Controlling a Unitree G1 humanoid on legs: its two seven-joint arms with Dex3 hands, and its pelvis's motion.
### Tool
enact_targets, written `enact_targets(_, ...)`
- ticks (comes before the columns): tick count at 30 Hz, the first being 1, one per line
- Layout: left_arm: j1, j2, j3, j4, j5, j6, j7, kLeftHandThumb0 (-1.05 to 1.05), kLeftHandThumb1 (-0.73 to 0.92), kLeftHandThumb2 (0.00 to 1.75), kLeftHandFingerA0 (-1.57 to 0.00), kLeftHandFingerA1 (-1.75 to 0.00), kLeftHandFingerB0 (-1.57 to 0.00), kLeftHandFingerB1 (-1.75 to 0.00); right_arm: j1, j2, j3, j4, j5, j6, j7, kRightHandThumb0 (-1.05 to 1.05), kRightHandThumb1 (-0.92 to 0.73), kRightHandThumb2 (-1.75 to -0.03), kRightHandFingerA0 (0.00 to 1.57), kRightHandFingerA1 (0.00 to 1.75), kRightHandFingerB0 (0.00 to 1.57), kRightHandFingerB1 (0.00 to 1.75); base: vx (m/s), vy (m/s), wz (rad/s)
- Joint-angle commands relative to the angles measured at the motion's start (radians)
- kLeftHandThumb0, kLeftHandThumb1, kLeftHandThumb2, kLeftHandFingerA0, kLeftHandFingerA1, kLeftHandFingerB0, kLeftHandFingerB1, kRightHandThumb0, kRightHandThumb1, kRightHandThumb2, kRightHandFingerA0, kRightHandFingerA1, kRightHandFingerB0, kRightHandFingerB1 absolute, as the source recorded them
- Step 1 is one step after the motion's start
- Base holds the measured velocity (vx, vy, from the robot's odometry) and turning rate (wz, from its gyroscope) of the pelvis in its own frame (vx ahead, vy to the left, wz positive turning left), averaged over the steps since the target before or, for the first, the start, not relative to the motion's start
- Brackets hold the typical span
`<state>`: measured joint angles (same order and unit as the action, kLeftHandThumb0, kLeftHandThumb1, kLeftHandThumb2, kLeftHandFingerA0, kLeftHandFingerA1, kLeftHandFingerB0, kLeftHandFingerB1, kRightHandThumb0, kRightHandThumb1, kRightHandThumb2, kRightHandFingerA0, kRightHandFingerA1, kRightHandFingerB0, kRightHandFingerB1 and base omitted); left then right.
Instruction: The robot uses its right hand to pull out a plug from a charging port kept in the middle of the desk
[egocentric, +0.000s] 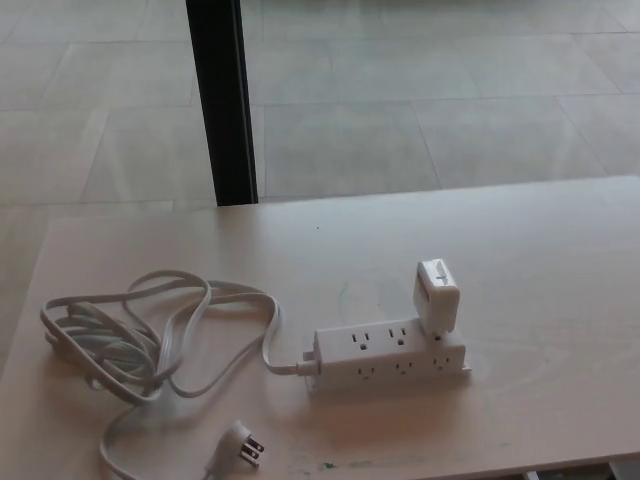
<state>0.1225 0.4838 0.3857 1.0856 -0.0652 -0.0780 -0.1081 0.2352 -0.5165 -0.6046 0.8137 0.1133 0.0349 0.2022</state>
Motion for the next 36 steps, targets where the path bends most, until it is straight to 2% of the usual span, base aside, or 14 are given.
enact_targets(1, -0.019, 0.032, 0.044, 0.048, -0.059, 0.006, -0.043, -0.69, 0.7, 0.61, -0.72, -0.58, -0.46, -0.4, -0.071, -0.088, -0.06, -0.027, 0.107, 0.025, 0.074, -1.05, -0.49, -0.59, 1.01, 0.67, 0.64, 0.77, 0.0, 0.0, 0.0)
enact_targets(6, -0.021, 0.032, 0.045, 0.056, -0.06, 0.008, -0.051, -0.7, 0.71, 0.61, -0.73, -0.6, -0.47, -0.42, -0.18, -0.132, -0.044, -0.353, 0.149, 0.12, 0.088, -0.9, -0.31, -0.81, 1.14, 0.8, 0.4, 0.6, 0.0, 0.0, 0.0)
enact_targets(7, -0.021, 0.032, 0.044, 0.057, -0.059, 0.006, -0.053, -0.69, 0.72, 0.61, -0.71, -0.6, -0.46, -0.42, -0.203, -0.138, -0.036, -0.409, 0.147, 0.135, 0.079, -0.87, -0.49, -0.56, 1.15, 0.71, 0.49, 0.58, 0.0, 0.0, 0.0)
enact_targets(8, -0.021, 0.033, 0.043, 0.061, -0.058, -0.001, -0.054, -0.7, 0.71, 0.62, -0.71, -0.6, -0.46, -0.41, -0.239, -0.153, -0.015, -0.459, 0.131, 0.148, 0.068, -0.87, -0.39, -0.84, 1.08, 0.8, 0.43, 0.57, 0.0, 0.0, 0.0)
enact_targets(9, -0.019, 0.032, 0.044, 0.059, -0.06, -0.001, -0.052, -0.69, 0.71, 0.61, -0.71, -0.59, -0.47, -0.42, -0.308, -0.166, 0.019, -0.527, 0.115, 0.142, 0.061, -0.79, -0.55, -0.58, 0.98, 0.61, 0.41, 0.43, 0.0, 0.0, 0.0)
enact_targets(14, -0.015, 0.03, 0.047, 0.058, -0.067, -0.003, -0.053, -0.69, 0.7, 0.62, -0.7, -0.59, -0.48, -0.43, -0.489, -0.201, 0.139, -0.681, 0.069, 0.233, 0.077, -0.64, -0.58, -0.58, 0.82, 0.56, 0.29, 0.31, 0.0, 0.0, 0.0)
enact_targets(15, -0.016, 0.03, 0.05, 0.057, -0.072, 0.002, -0.058, -0.68, 0.7, 0.62, -0.7, -0.59, -0.49, -0.43, -0.54, -0.202, 0.166, -0.687, 0.072, 0.246, 0.091, -0.74, -0.48, -0.83, 0.8, 0.67, 0.23, 0.43, 0.0, 0.0, 0.0)
enact_targets(22, -0.016, 0.033, 0.044, 0.062, -0.067, 0.006, -0.053, -0.7, 0.71, 0.61, -0.69, -0.59, -0.46, -0.43, -0.841, -0.156, 0.385, -0.68, 0.018, 0.339, 0.156, -0.72, -0.59, -0.59, 0.84, 0.51, 0.27, 0.3, 0.0, 0.0, 0.0)
enact_targets(23, -0.014, 0.035, 0.037, 0.063, -0.059, -0.005, -0.057, -0.71, 0.72, 0.61, -0.69, -0.57, -0.45, -0.42, -0.894, -0.127, 0.45, -0.68, -0.002, 0.345, 0.179, -0.82, -0.5, -0.85, 0.81, 0.62, 0.22, 0.42, 0.0, 0.0, 0.0)
enact_targets(29, -0.022, 0.029, 0.041, 0.071, -0.063, -0.004, -0.047, -0.7, 0.7, 0.62, -0.7, -0.59, -0.47, -0.44, -1.001, -0.061, 0.7, -0.657, -0.162, 0.314, 0.193, -0.78, -0.47, -0.87, 0.77, 0.76, 0.21, 0.43, 0.0, 0.0, 0.0)
enact_targets(30, -0.022, 0.026, 0.047, 0.07, -0.069, -0.001, -0.047, -0.7, 0.7, 0.61, -0.73, -0.63, -0.48, -0.46, -1.012, -0.055, 0.749, -0.644, -0.202, 0.301, 0.202, -0.77, -0.61, -0.6, 0.74, 0.68, 0.28, 0.3, 0.0, 0.0, 0.0)
enact_targets(33, -0.017, 0.029, 0.047, 0.058, -0.07, 0.003, -0.053, -0.69, 0.7, 0.61, -0.72, -0.62, -0.47, -0.44, -1.025, -0.062, 0.823, -0.622, -0.256, 0.257, 0.207, -0.81, -0.65, -0.61, 0.76, 0.68, 0.27, 0.31, 0.0, 0.0, 0.0)
enact_targets(35, -0.015, 0.031, 0.042, 0.054, -0.066, 0.005, -0.052, -0.69, 0.71, 0.61, -0.71, -0.58, -0.44, -0.4, -1.041, -0.056, 0.897, -0.584, -0.31, 0.222, 0.217, -0.86, -0.51, -0.92, 0.75, 0.75, 0.2, 0.43, 0.0, 0.0, 0.0)
enact_targets(36, -0.019, 0.031, 0.049, 0.056, -0.075, 0.007, -0.066, -0.68, 0.57, 0.95, -0.66, -0.68, -0.35, -0.53, -1.049, -0.055, 0.923, -0.563, -0.329, 0.206, 0.213, -0.87, -0.65, -0.61, 0.79, 0.71, 0.27, 0.32, 0.0, 0.0, 0.0)
